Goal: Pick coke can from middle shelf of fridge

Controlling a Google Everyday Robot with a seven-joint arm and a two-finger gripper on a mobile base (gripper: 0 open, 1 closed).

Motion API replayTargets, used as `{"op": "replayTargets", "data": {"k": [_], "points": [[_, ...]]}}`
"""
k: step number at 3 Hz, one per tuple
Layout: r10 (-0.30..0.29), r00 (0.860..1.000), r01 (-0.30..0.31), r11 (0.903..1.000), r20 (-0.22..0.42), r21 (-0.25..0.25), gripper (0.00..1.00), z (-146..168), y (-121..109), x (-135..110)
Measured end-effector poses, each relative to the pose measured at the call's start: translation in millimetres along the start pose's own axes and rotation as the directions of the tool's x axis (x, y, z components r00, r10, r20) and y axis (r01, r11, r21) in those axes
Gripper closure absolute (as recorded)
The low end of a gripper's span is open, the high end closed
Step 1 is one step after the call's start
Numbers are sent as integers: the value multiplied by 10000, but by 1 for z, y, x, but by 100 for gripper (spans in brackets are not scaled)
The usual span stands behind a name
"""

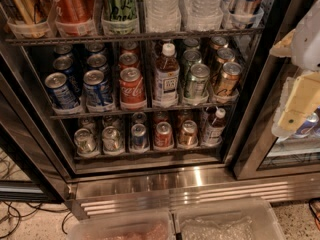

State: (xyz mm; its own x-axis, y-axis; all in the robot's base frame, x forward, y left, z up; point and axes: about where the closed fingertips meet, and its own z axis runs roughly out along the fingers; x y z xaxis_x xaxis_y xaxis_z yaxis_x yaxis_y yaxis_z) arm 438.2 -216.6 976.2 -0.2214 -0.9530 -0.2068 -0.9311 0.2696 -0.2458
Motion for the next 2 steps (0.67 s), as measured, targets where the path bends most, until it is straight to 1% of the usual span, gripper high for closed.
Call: {"op": "replayTargets", "data": {"k": [1,2], "points": [[0,10000,0,10000,1,1,0,0,0,0],[84,9997,-84,10000,225,21,0,4,3,-7]]}}
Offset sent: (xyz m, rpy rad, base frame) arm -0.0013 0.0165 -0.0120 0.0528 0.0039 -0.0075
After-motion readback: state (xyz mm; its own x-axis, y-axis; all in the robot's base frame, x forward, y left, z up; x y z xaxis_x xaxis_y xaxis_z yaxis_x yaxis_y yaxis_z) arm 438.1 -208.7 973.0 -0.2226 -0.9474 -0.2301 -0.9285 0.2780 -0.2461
